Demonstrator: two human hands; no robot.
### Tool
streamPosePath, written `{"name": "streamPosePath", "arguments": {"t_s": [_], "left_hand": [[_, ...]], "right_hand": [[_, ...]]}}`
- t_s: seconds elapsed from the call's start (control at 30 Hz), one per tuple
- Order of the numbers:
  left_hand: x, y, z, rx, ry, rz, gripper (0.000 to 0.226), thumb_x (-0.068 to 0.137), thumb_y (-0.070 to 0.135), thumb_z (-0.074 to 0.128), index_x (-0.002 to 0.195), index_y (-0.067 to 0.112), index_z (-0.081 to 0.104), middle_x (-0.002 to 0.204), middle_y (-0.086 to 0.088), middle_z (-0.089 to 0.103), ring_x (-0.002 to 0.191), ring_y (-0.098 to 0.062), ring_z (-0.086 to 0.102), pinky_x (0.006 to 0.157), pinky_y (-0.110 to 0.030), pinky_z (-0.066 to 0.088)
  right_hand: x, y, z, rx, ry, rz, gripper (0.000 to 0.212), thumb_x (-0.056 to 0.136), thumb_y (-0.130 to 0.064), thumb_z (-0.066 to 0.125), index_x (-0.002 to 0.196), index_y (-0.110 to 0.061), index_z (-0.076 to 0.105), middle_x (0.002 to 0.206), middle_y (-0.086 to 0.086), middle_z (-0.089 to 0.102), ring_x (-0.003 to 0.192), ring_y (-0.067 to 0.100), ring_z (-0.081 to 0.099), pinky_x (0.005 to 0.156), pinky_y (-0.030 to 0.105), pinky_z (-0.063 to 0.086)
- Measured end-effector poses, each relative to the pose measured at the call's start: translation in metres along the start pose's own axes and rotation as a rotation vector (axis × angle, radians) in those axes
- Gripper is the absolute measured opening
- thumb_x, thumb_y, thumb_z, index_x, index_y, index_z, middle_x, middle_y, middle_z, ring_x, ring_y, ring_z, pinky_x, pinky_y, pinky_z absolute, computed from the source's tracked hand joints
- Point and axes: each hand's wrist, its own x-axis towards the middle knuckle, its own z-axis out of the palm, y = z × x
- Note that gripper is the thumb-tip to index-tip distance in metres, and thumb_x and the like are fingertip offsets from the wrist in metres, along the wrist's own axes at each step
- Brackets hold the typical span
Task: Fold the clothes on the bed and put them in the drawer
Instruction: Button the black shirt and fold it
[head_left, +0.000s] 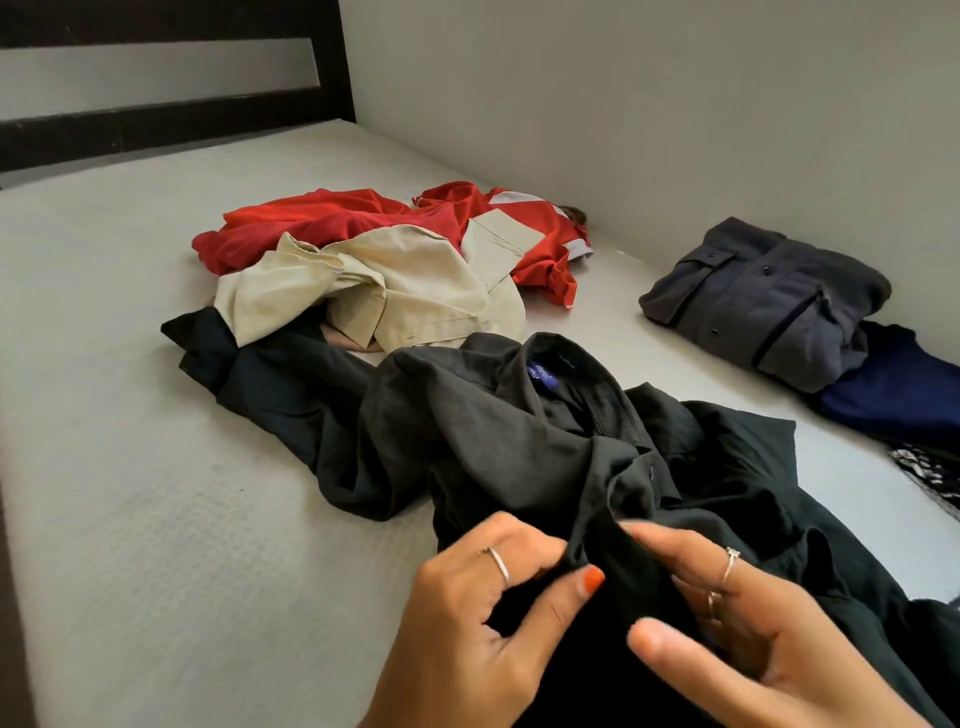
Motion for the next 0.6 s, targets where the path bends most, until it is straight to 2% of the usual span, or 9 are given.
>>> {"name": "streamPosePath", "arguments": {"t_s": [0.03, 0.13, 0.3, 0.33, 0.4, 0.47, 0.53, 0.6], "left_hand": [[0.0, -0.004, 0.002, 0.037, 0.045, 0.037, 0.017, 0.086, 0.033, 0.065, 0.079, 0.019, 0.07, 0.077, 0.014, 0.06, 0.072, -0.003, 0.061, 0.065, -0.008, 0.043], [-0.001, -0.01, 0.006, 0.16, 0.109, 0.076, 0.022, 0.088, 0.038, 0.063, 0.082, 0.019, 0.071, 0.077, 0.014, 0.056, 0.068, 0.0, 0.057, 0.059, -0.01, 0.044], [-0.005, -0.01, 0.006, 0.183, 0.075, -0.06, 0.039, 0.089, 0.051, 0.055, 0.068, 0.019, 0.064, 0.057, 0.009, 0.047, 0.05, -0.006, 0.047, 0.045, -0.015, 0.036], [-0.005, -0.007, 0.005, 0.114, 0.048, -0.127, 0.046, 0.088, 0.054, 0.053, 0.062, 0.018, 0.061, 0.052, 0.006, 0.046, 0.046, -0.008, 0.045, 0.043, -0.015, 0.034], [-0.001, 0.003, 0.003, -0.103, -0.023, -0.394, 0.056, 0.084, 0.063, 0.048, 0.053, 0.017, 0.054, 0.045, 0.005, 0.04, 0.043, -0.009, 0.042, 0.043, -0.015, 0.032], [0.003, 0.01, 0.001, -0.306, -0.124, -0.673, 0.049, 0.073, 0.062, 0.05, 0.046, 0.021, 0.051, 0.044, 0.006, 0.039, 0.043, -0.006, 0.044, 0.044, -0.017, 0.039], [0.003, 0.011, 0.0, -0.49, -0.197, -0.816, 0.04, 0.069, 0.053, 0.055, 0.044, 0.021, 0.056, 0.045, 0.005, 0.045, 0.043, -0.006, 0.05, 0.044, -0.018, 0.045], [0.002, 0.009, -0.003, -0.652, -0.245, -0.866, 0.03, 0.063, 0.048, 0.061, 0.048, 0.022, 0.064, 0.052, 0.003, 0.055, 0.051, -0.006, 0.059, 0.05, -0.019, 0.05]], "right_hand": [[0.0, 0.001, -0.003, -0.088, -0.004, -0.005, 0.041, 0.076, -0.055, 0.069, 0.113, -0.04, 0.066, 0.109, -0.014, 0.071, 0.109, 0.002, 0.063, 0.091, 0.008, 0.043], [0.002, 0.002, -0.004, -0.186, 0.049, 0.016, 0.029, 0.074, -0.056, 0.063, 0.09, -0.033, 0.072, 0.075, -0.01, 0.07, 0.072, -0.002, 0.065, 0.069, 0.005, 0.044], [0.0, 0.01, 0.0, -0.168, -0.003, 0.071, 0.023, 0.083, -0.048, 0.061, 0.093, -0.031, 0.072, 0.079, -0.006, 0.071, 0.076, 0.004, 0.066, 0.071, 0.011, 0.046], [0.001, 0.011, 0.002, -0.12, -0.001, 0.087, 0.018, 0.086, -0.045, 0.061, 0.089, -0.031, 0.072, 0.074, -0.006, 0.07, 0.071, 0.002, 0.063, 0.067, 0.01, 0.045], [0.001, 0.012, 0.004, -0.061, -0.018, 0.126, 0.017, 0.083, -0.046, 0.064, 0.086, -0.031, 0.071, 0.072, -0.002, 0.068, 0.069, 0.0, 0.061, 0.064, 0.01, 0.043], [0.0, 0.015, 0.004, -0.069, -0.062, 0.141, 0.037, 0.078, -0.057, 0.067, 0.101, -0.028, 0.07, 0.087, 0.005, 0.071, 0.084, 0.006, 0.065, 0.074, 0.014, 0.046], [-0.001, 0.019, 0.002, -0.091, -0.093, 0.163, 0.046, 0.075, -0.064, 0.067, 0.105, -0.029, 0.067, 0.092, 0.008, 0.07, 0.085, 0.012, 0.065, 0.078, 0.022, 0.046], [-0.001, 0.024, -0.001, -0.07, -0.122, 0.161, 0.045, 0.077, -0.062, 0.067, 0.105, -0.027, 0.066, 0.094, 0.015, 0.068, 0.087, 0.03, 0.066, 0.08, 0.031, 0.045]]}}
